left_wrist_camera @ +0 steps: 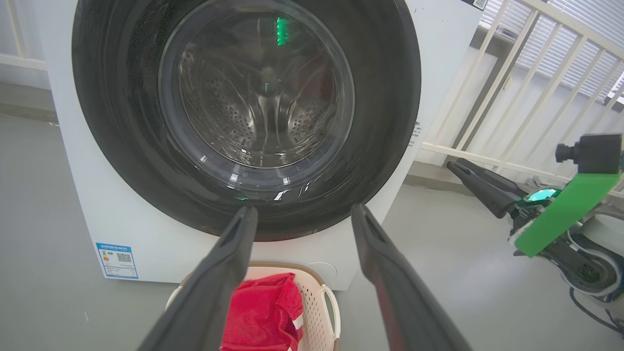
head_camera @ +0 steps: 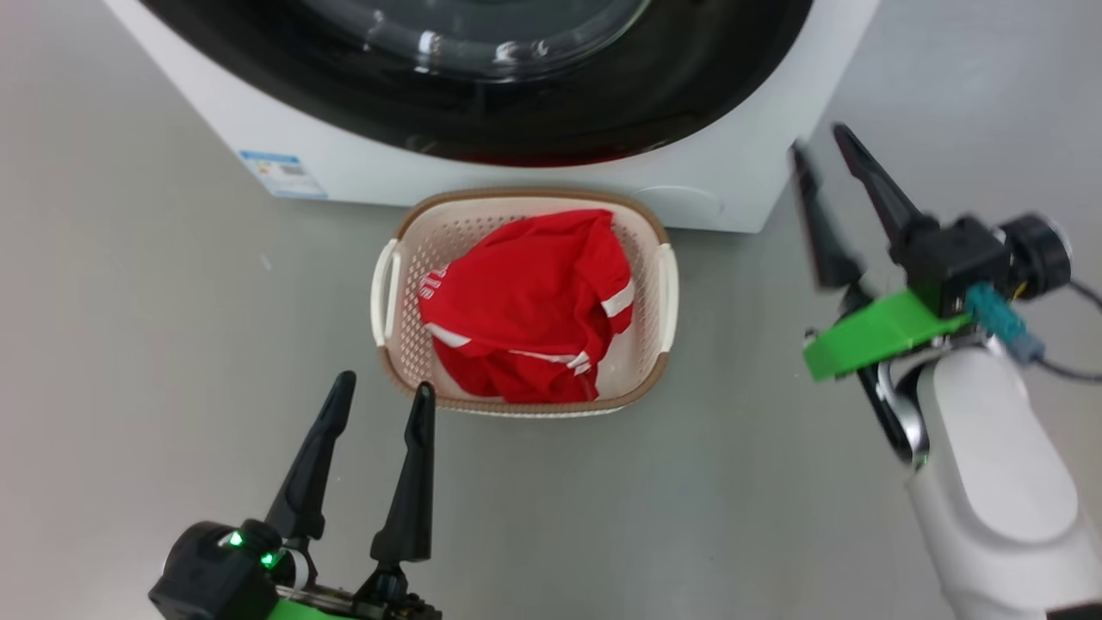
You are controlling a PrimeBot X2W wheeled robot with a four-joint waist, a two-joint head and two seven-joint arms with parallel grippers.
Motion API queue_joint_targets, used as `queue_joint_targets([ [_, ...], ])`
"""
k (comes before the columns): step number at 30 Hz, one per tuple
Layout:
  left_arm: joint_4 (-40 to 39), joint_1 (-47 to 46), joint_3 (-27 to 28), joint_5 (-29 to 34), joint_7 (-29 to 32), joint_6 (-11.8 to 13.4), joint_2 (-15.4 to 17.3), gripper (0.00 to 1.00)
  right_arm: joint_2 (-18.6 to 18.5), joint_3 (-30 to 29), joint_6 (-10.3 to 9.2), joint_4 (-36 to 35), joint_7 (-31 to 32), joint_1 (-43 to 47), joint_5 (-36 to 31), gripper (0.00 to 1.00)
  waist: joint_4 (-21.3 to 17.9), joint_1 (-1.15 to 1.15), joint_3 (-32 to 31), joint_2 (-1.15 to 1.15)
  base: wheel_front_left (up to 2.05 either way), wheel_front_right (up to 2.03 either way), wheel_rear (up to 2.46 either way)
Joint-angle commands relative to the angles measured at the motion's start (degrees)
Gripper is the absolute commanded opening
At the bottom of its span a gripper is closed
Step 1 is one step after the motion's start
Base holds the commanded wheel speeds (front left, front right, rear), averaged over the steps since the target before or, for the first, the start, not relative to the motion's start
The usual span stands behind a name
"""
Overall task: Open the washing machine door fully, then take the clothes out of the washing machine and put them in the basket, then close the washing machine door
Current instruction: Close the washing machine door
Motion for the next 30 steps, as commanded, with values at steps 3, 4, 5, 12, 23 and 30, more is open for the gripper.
queue_joint_targets([
  [3, -1.0, 0.7, 2.3, 0.2, -0.5, 0.7, 1.0, 1.0, 0.8, 0.4, -0.22, -3.5, 0.1, 3.4, 0.8, 1.0, -2.5, 0.0, -2.4, 0.0, 0.0, 0.0, 0.0],
  [4, -0.9, 0.8, 2.4, 0.3, -0.5, 0.8, 1.1, 1.0, 0.9, 0.1, -0.22, -4.3, 0.1, 4.6, 0.8, 1.0, -3.0, 0.0, -2.8, 0.0, 0.0, 0.0, 0.0],
  [5, -0.9, 0.9, 2.5, 0.3, -0.5, 0.8, 1.2, 1.0, 0.9, -0.3, -0.22, -5.0, 0.1, 5.7, 0.8, 1.0, -3.5, 0.0, -3.2, 0.0, 0.0, 0.0, 0.0],
  [12, -0.3, 2.0, 2.9, 1.2, -0.5, 1.4, 2.0, 1.0, 1.0, -2.9, -0.22, -10.7, 0.1, 13.4, 1.3, 1.0, -6.3, 0.0, -5.7, 0.0, 0.0, 0.0, 0.0],
  [23, 0.5, 4.2, 4.4, 2.6, -0.5, 2.9, 2.9, 1.0, 1.0, -5.8, -0.22, -18.0, 0.2, 24.2, 3.7, 1.0, -10.2, 0.0, -9.7, 0.0, 0.0, 0.0, 0.0],
  [30, 0.7, 6.0, 5.4, 3.4, -0.5, 3.9, 3.5, 1.0, 1.0, -6.8, -0.22, -22.5, 0.8, 30.4, 5.3, 1.0, -11.9, 0.0, -11.9, 0.0, 0.0, 0.0, 0.0],
])
